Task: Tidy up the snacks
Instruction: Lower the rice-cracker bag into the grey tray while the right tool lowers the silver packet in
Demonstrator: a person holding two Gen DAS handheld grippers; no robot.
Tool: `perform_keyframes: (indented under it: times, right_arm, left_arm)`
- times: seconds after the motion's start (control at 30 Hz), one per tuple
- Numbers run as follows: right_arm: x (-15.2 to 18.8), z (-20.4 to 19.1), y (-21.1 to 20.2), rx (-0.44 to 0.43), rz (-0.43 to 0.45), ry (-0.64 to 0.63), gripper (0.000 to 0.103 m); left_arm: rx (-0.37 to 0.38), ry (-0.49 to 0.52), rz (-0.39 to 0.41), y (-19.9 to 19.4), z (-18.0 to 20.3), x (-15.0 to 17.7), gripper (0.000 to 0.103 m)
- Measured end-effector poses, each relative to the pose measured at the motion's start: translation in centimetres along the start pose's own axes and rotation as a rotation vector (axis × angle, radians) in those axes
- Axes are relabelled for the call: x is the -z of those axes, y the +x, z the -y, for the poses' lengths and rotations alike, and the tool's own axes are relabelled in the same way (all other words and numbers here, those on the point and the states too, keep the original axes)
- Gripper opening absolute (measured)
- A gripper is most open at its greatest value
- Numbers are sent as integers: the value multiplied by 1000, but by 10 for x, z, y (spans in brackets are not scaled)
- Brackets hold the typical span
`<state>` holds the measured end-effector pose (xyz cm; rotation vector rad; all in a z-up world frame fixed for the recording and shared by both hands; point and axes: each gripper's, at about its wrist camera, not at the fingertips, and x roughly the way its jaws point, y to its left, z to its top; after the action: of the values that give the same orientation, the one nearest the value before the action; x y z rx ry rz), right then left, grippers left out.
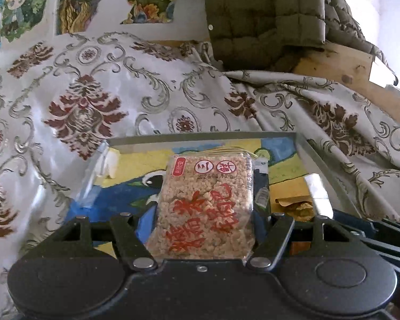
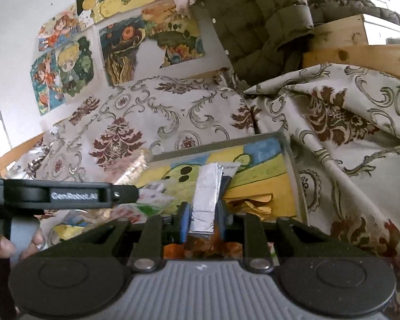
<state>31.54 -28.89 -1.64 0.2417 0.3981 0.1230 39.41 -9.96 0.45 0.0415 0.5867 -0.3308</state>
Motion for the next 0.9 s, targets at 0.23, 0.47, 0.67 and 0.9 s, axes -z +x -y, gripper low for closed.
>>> perform_keyframes:
  times: [0.23,0.47,0.67,0.9]
  right_arm:
    - [2,-3,18,2,-52,-23,24]
    - [4,-8,23,-1,-70,-56,25]
    - [4,-9,21,2,-73,-68,27]
    - [3,-9,16,2,-78,-81,34]
  left_arm:
    - [9,-5,-29,20,2,11,72]
    - [11,20,-25,21,3,12,72]
    - [20,-17,-32,20,2,10,73]
    - [55,-47,-40,19,2,8,82]
